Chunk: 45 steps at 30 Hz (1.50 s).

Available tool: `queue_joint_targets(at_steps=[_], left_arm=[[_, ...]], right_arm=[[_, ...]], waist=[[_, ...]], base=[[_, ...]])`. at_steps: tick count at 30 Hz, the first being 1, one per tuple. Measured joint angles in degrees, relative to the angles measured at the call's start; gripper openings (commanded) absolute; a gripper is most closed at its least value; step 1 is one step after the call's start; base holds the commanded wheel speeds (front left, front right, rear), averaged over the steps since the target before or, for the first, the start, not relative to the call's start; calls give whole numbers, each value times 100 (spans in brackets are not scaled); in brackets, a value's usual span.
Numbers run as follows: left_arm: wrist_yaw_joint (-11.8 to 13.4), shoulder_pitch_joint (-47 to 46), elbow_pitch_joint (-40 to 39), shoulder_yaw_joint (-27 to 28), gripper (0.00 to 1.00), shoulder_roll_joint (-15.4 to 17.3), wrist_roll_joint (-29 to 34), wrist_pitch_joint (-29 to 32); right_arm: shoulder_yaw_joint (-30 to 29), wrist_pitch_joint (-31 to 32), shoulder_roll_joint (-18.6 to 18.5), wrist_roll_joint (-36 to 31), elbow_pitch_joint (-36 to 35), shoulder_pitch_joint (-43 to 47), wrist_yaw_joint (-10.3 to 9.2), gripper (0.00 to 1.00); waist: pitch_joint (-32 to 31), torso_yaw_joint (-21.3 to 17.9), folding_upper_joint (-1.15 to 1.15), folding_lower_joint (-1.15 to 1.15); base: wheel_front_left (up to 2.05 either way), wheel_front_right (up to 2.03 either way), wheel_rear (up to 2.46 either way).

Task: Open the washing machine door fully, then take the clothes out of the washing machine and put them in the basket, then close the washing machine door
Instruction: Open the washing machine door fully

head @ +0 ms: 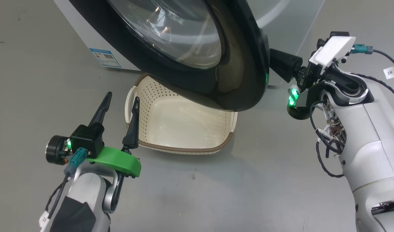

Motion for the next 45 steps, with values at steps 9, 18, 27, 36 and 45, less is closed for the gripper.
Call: queue_joint_targets(at_steps=[9, 18, 27, 36, 45], left_arm=[[-1, 243, 170, -14, 100, -5, -37, 0], [-2, 400, 292, -52, 100, -11, -63, 0], [-2, 486, 364, -114, 100, -22, -71, 10], [-1, 551, 372, -177, 100, -35, -79, 25], [0, 604, 382, -218, 100, -62, -97, 32]], right_arm=[[197, 134, 48, 91, -87, 515, 18, 0], [469, 229, 67, 318, -264, 957, 46, 0], [1032, 283, 71, 834, -702, 1395, 47, 0], [1443, 235, 77, 1007, -985, 1645, 48, 0], [1782, -109, 76, 1101, -1170, 1784, 48, 0]], waist=[[-426, 57, 0, 0], [-759, 186, 0, 0], [-995, 440, 0, 0], [-1119, 670, 0, 0], [-1192, 935, 0, 0]], base=[[0, 0, 0], [0, 0, 0], [0, 0, 0], [0, 0, 0], [0, 0, 0]])
